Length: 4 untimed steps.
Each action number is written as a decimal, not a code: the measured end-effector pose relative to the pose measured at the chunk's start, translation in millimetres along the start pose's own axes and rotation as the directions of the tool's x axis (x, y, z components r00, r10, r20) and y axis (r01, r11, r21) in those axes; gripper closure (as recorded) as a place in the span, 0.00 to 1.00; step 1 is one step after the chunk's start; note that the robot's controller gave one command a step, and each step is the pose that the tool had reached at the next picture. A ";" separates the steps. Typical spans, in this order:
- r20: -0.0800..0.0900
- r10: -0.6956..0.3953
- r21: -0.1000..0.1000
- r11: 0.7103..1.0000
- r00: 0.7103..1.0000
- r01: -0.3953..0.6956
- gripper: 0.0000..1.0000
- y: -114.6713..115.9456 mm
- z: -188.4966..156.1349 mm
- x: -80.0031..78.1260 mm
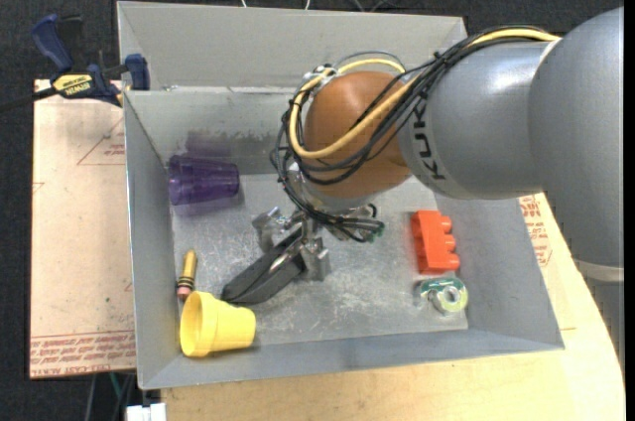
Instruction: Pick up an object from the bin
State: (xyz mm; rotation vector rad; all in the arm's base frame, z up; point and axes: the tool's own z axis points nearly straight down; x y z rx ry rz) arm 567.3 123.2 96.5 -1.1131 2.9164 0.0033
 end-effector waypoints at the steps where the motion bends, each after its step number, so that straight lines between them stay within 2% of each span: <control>1: -0.008 0.001 -0.005 1.000 1.000 -0.001 1.00 1.4 -27.5 1.6; 2: 0.001 0.002 0.000 1.000 1.000 -0.002 1.00 -0.3 -69.8 -1.6; 4: 0.003 0.005 0.000 1.000 1.000 -0.005 1.00 -0.2 -96.9 -2.6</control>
Offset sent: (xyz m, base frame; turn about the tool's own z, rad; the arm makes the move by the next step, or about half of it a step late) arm -0.0018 0.0000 0.0327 0.0008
